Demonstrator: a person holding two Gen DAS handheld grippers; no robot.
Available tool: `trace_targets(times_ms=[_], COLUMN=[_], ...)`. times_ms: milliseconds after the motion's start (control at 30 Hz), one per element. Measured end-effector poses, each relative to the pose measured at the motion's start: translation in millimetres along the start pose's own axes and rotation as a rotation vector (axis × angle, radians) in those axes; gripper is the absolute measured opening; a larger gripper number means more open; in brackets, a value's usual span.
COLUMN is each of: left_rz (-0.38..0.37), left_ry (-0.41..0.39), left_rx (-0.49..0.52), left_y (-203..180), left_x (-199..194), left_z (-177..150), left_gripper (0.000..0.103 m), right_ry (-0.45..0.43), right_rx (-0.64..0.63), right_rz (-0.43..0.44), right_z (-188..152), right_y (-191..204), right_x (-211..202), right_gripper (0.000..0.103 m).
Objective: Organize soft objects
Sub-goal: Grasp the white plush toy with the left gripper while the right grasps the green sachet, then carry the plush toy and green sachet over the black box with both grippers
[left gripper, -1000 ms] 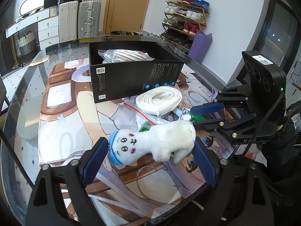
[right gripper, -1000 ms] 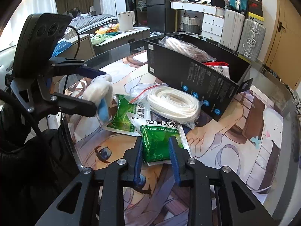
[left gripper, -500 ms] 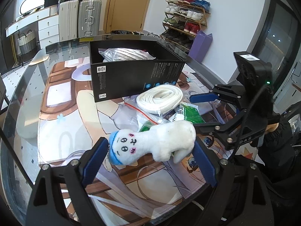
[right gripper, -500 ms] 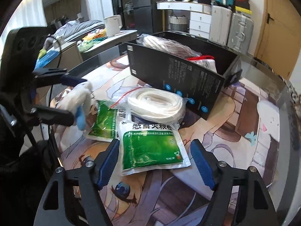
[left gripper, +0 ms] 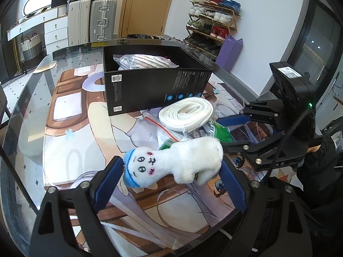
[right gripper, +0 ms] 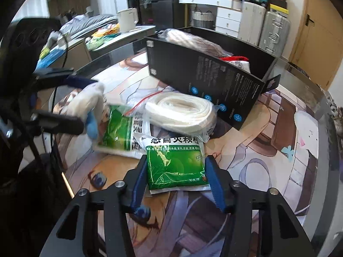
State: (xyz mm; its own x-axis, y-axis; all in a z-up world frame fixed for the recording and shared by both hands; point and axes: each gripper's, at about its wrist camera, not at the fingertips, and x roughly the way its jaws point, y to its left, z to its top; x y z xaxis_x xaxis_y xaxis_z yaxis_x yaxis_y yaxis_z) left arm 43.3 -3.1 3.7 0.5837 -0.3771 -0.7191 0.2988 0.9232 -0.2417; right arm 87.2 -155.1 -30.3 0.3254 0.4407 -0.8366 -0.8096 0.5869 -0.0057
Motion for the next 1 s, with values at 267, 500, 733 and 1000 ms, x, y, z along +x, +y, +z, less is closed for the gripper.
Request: trace_targets(times_ms=[267, 500, 733, 1000], left_rz=[0.001, 0.001, 0.001, 0.009], left_ry=[-0.008, -0.018, -0.022, -0.034], left_rx=[-0.003, -0.006, -0.009, -0.011], left_y=[0, 2, 3, 2], left_x=[-3, -7, -8, -11], left_z=[1, 1, 2, 3], left_gripper=[0.088, 0.088, 0.088, 0.088], right_ry=[0.0, -0.034, -0.058, -0.101], right_rx=[-0.083, -0.097, -0.092, -0.02], right_rz=[0.027, 0.069, 0.056, -0.006], right_z=[-9, -10, -13, -17], right_y=[13, 16, 10, -15], right_x=[-11, -21, -33, -51], right_gripper=[0.04, 0.038, 0.038, 0.038])
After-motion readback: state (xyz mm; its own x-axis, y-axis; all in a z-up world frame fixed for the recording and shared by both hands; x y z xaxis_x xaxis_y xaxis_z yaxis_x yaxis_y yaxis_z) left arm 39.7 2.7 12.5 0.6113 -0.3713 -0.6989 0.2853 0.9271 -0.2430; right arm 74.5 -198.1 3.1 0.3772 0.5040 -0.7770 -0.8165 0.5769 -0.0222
